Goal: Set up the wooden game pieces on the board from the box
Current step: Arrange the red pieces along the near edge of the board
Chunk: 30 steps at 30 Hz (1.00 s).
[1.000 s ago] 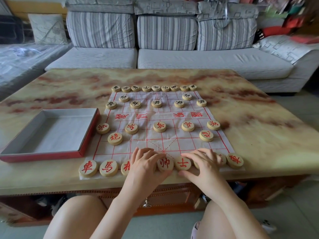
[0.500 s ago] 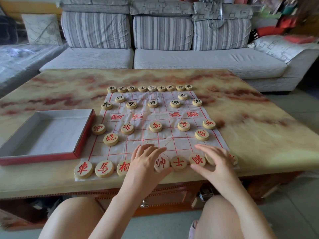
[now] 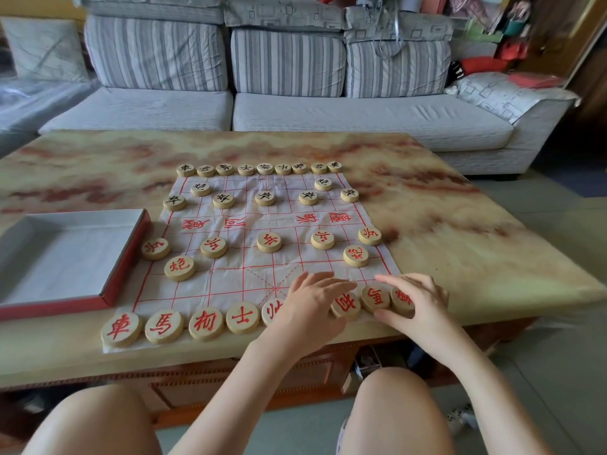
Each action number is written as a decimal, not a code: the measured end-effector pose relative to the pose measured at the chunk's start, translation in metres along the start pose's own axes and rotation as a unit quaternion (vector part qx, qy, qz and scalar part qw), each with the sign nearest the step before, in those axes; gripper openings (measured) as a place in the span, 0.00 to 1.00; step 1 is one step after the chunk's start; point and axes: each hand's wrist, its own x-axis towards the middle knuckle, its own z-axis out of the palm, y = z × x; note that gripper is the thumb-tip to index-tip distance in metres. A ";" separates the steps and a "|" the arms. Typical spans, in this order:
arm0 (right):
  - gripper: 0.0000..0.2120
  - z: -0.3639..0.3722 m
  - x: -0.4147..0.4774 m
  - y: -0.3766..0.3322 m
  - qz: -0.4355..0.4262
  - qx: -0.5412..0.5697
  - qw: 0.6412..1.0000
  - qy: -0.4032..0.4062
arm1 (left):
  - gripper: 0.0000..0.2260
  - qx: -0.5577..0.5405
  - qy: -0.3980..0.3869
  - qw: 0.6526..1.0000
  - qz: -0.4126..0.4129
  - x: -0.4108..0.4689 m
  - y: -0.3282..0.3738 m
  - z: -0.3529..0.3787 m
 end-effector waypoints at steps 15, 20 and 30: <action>0.31 0.016 0.007 0.012 -0.075 -0.117 0.990 0.025 | 0.35 0.061 0.048 0.997 -0.028 0.005 0.005 0.008; 0.30 0.002 0.005 0.011 -0.086 -0.018 0.995 -0.044 | 0.25 0.008 -0.014 0.999 -0.033 0.002 0.003 -0.002; 0.40 0.013 0.012 0.019 -0.096 -0.124 0.988 0.004 | 0.35 0.052 0.052 0.996 -0.052 0.005 0.001 0.006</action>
